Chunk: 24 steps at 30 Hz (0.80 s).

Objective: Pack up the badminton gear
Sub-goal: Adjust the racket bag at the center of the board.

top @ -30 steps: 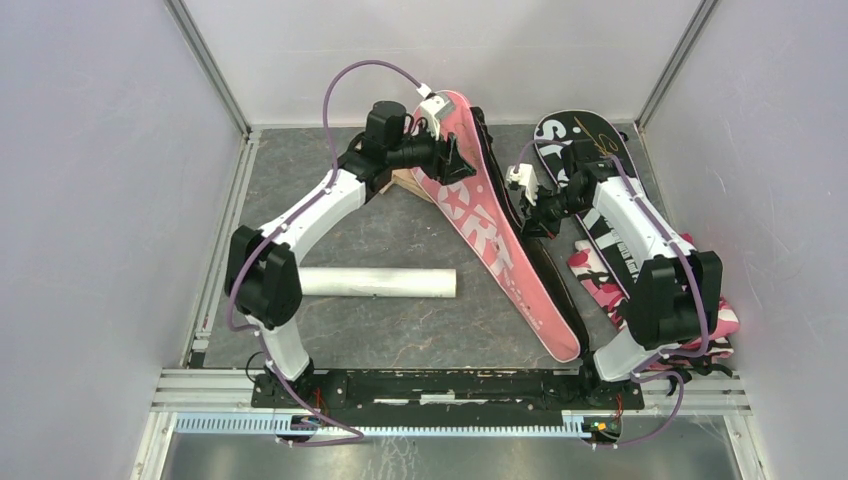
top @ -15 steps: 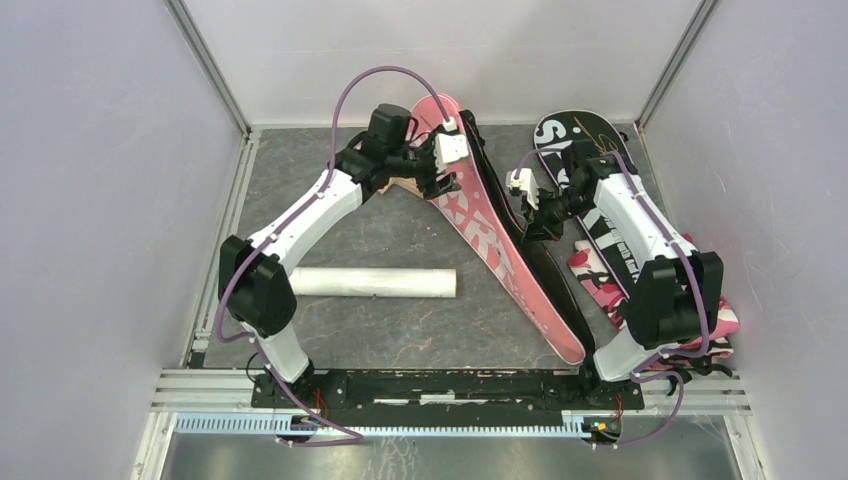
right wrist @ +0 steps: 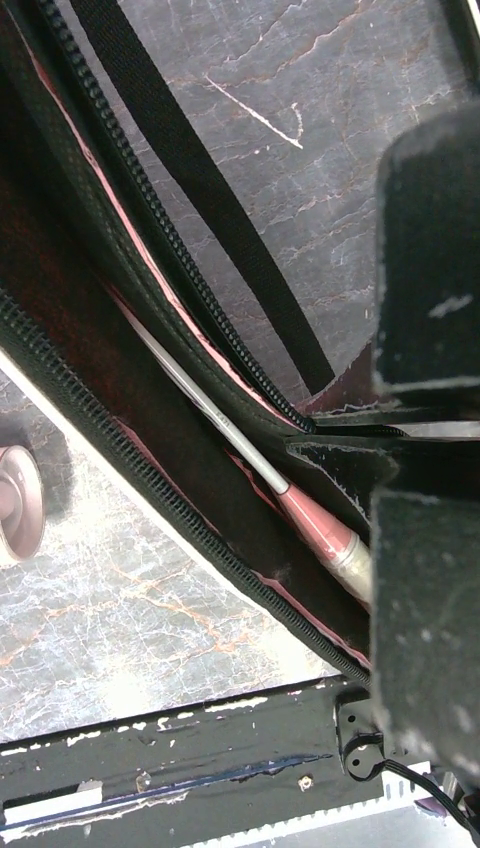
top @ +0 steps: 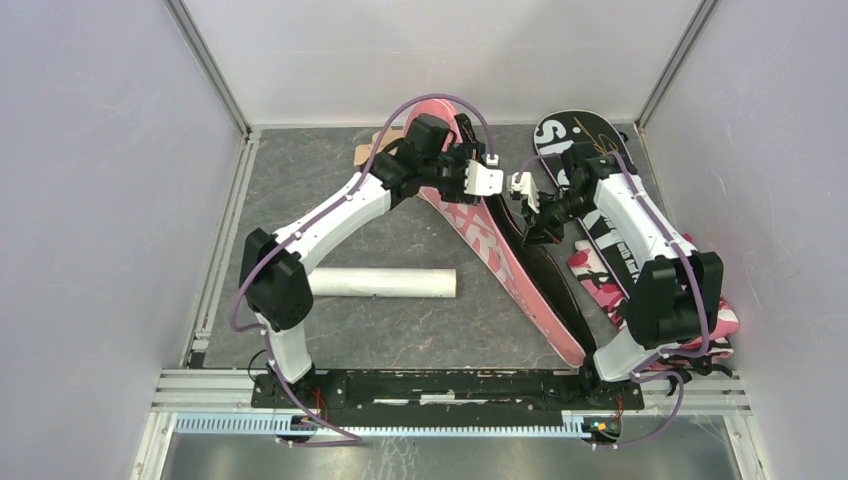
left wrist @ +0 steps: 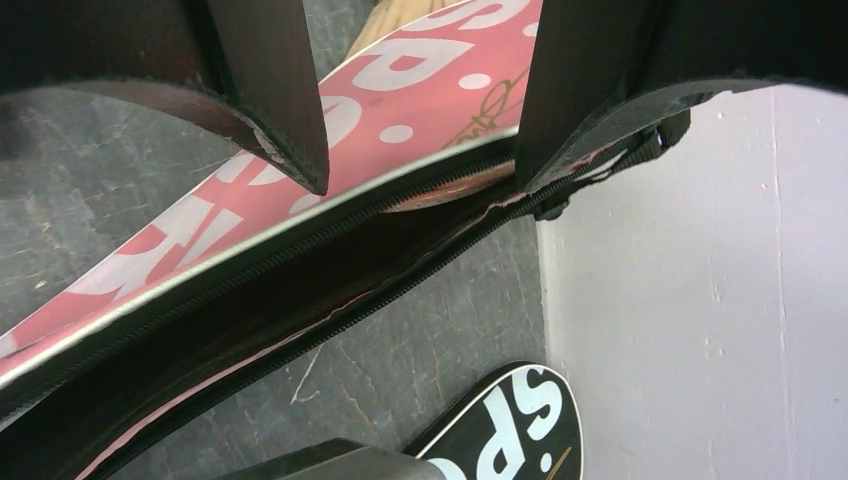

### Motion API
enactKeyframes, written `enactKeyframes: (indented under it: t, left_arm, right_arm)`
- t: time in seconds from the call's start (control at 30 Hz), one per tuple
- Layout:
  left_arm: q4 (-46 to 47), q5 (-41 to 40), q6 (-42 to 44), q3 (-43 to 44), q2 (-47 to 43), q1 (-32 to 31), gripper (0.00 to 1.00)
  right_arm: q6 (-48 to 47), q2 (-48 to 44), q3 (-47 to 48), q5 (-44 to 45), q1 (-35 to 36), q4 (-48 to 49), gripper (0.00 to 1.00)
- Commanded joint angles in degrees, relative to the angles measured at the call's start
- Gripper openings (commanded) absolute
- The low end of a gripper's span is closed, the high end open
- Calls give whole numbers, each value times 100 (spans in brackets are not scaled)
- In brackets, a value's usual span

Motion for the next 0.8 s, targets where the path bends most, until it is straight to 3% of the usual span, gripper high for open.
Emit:
enactKeyframes:
  t: [0.0, 0.77]
  left_arm:
    - [-168, -247, 793, 499, 252, -25, 74]
    - [-1789, 288, 2281, 1705, 864, -21, 78]
  right_arm:
    - [-780, -81, -81, -483, 4, -431, 0]
    - [-903, -523, -448, -951, 18, -431, 0]
